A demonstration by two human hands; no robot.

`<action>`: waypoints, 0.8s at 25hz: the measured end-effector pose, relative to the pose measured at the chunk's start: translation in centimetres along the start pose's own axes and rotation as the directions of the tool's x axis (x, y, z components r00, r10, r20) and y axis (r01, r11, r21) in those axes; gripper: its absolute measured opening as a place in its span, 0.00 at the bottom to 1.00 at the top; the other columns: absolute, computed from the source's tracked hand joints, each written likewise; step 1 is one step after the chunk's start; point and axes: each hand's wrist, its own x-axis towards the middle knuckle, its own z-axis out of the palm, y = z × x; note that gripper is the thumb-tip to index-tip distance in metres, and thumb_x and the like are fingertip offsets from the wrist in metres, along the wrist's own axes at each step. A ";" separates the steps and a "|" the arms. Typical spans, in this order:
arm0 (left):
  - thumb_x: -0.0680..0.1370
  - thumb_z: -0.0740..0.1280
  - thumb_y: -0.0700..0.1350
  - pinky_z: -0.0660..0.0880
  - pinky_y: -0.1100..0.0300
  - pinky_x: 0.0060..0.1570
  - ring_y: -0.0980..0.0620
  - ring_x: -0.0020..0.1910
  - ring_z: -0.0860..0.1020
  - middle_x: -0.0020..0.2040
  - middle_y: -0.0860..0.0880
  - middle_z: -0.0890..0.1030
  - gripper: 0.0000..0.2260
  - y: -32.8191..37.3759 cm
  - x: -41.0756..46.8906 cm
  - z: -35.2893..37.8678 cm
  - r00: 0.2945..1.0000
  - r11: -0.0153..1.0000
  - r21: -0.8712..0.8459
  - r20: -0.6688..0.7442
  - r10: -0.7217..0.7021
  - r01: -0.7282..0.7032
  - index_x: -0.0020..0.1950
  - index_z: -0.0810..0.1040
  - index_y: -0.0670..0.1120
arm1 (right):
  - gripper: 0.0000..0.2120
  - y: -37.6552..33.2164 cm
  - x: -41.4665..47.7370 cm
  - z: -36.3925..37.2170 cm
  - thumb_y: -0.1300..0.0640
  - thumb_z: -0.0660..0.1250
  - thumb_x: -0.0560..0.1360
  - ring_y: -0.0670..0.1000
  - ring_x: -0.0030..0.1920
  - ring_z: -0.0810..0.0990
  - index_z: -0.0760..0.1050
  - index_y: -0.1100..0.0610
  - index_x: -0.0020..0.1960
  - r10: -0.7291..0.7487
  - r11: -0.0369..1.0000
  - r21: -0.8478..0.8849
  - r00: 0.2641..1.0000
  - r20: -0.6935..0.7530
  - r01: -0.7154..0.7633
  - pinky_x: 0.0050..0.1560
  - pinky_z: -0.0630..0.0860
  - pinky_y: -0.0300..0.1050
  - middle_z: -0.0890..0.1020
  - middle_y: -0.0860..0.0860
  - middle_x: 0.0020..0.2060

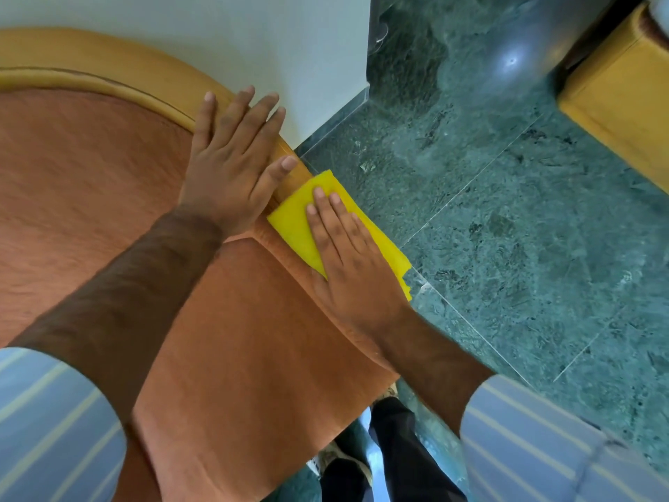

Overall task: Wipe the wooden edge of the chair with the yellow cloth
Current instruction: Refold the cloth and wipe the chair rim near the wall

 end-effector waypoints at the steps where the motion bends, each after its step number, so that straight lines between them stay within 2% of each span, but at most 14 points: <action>1: 0.86 0.40 0.62 0.51 0.33 0.81 0.42 0.85 0.58 0.83 0.44 0.66 0.34 0.0 0.0 0.0 1.000 1.000 -0.001 0.006 0.000 0.000 0.82 0.64 0.42 | 0.34 0.8 -1.9 -0.3 0.47 0.59 0.85 0.57 0.85 0.51 0.53 0.62 0.84 0.005 1.000 0.010 0.999 0.050 -0.005 0.82 0.59 0.59 0.54 0.58 0.85; 5: 0.85 0.39 0.64 0.49 0.33 0.81 0.43 0.85 0.57 0.84 0.44 0.65 0.36 0.2 0.2 0.1 1.000 1.000 0.014 0.008 -0.018 0.018 0.82 0.64 0.43 | 0.39 4.6 -12.8 -1.3 0.47 0.62 0.81 0.57 0.86 0.48 0.49 0.61 0.85 -0.039 0.998 -0.038 0.970 0.240 0.049 0.81 0.62 0.59 0.49 0.57 0.86; 8: 0.85 0.40 0.64 0.49 0.33 0.81 0.42 0.84 0.58 0.83 0.44 0.66 0.35 0.2 0.0 0.3 1.000 0.999 0.030 -0.013 -0.015 0.015 0.81 0.65 0.43 | 0.41 5.9 -21.3 -2.1 0.49 0.63 0.78 0.59 0.85 0.52 0.49 0.59 0.85 -0.037 0.993 -0.095 0.961 0.272 0.065 0.77 0.62 0.60 0.51 0.57 0.86; 10: 0.85 0.40 0.64 0.50 0.33 0.81 0.42 0.84 0.59 0.83 0.44 0.67 0.35 0.2 0.1 0.4 1.000 0.999 0.048 -0.021 -0.015 0.016 0.81 0.66 0.42 | 0.41 5.8 -23.5 -2.0 0.49 0.62 0.77 0.59 0.85 0.54 0.50 0.59 0.85 -0.016 0.990 -0.128 0.965 0.263 0.052 0.77 0.62 0.61 0.53 0.57 0.85; 12: 0.85 0.40 0.64 0.50 0.33 0.81 0.42 0.84 0.59 0.82 0.44 0.68 0.36 0.2 0.1 0.4 1.000 0.999 0.052 -0.021 -0.014 0.015 0.81 0.67 0.42 | 0.39 5.2 -22.7 -1.5 0.49 0.61 0.79 0.59 0.85 0.54 0.51 0.60 0.84 0.026 0.990 -0.139 0.970 0.243 0.008 0.78 0.61 0.62 0.53 0.57 0.85; 17: 0.85 0.39 0.65 0.50 0.33 0.81 0.42 0.84 0.60 0.82 0.44 0.68 0.36 0.4 0.2 0.3 1.000 0.998 0.058 -0.018 -0.004 0.005 0.81 0.66 0.42 | 0.36 3.6 -14.3 -0.5 0.47 0.57 0.83 0.59 0.85 0.51 0.50 0.62 0.84 -0.036 0.978 -0.192 0.972 0.232 0.082 0.81 0.57 0.60 0.51 0.59 0.85; 20: 0.85 0.40 0.65 0.49 0.34 0.82 0.42 0.84 0.60 0.82 0.44 0.68 0.37 0.3 0.0 0.2 1.000 0.999 0.052 -0.027 -0.005 0.006 0.81 0.66 0.42 | 0.34 2.1 -9.0 0.0 0.47 0.55 0.86 0.58 0.86 0.49 0.48 0.62 0.84 -0.022 0.979 -0.194 0.981 0.191 0.060 0.83 0.59 0.59 0.50 0.59 0.85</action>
